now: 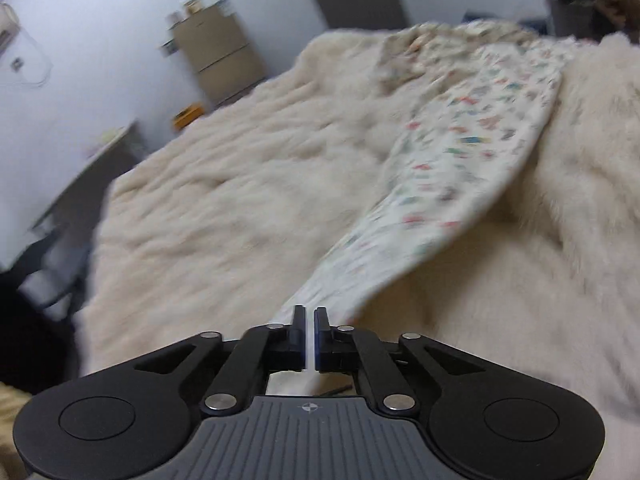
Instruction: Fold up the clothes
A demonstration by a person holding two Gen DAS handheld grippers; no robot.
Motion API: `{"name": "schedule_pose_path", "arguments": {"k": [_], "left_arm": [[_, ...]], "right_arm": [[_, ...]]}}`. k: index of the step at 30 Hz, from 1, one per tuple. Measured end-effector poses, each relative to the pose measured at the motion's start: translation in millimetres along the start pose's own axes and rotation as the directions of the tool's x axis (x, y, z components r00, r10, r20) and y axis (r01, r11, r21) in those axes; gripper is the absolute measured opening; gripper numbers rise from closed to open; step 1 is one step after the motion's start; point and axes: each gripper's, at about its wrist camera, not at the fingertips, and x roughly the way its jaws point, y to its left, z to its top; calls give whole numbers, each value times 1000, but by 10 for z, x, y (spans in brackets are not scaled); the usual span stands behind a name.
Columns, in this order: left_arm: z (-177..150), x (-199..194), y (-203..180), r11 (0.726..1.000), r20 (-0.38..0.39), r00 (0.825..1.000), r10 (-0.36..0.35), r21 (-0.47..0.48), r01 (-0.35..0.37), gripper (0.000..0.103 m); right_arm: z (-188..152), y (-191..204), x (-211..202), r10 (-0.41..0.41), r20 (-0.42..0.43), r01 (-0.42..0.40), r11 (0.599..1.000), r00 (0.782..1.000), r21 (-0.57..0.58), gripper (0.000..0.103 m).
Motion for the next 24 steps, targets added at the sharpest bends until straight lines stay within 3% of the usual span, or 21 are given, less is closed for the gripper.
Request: {"name": "schedule_pose_path", "arguments": {"k": [3,4,6,7,11,13,14,15,16,19,21,24], "left_arm": [[-208,-312,295,998,-138,989,59,-20,-62,13],[-233,-306,374,995,-162,983,90,-32,-97,21],[-274,-278,525,984,-208,966,153,-55,-167,64],[-294,-263,600,977,-232,955,183,-64,-203,103],[-375,-206,902,935,-327,897,296,-94,-343,103],[-306,103,887,946,-276,934,226,-167,-278,103],[-263,372,876,948,-241,959,151,-238,-210,103],[-218,650,866,942,-200,977,75,-309,-135,103],[-189,904,865,925,-174,985,17,-370,-81,103],[-165,1601,931,835,-139,985,-99,-550,6,103],[-250,2131,1115,688,-130,979,-159,-725,16,101],[-411,2507,1255,543,-140,973,-182,-839,-19,83]], "right_arm": [[7,-4,-18,-2,5,2,1000,1000,-3,69],[10,-4,-24,-3,7,3,1000,1000,-2,69],[18,-3,-36,-5,10,5,1000,1000,1,69],[28,5,-41,-2,14,2,1000,1000,2,69],[59,60,1,8,10,-7,1000,1000,-16,69],[70,101,46,11,1,-10,999,1000,-30,69],[69,115,66,12,-5,-12,999,1000,-34,69],[69,128,87,13,-11,-13,999,1000,-38,69],[68,132,98,14,-13,-14,999,1000,-37,69],[63,145,130,18,-19,-18,999,1000,-36,69],[63,156,152,18,-24,-19,999,1000,-37,69],[66,194,191,11,-36,-13,999,999,-44,69]]}}
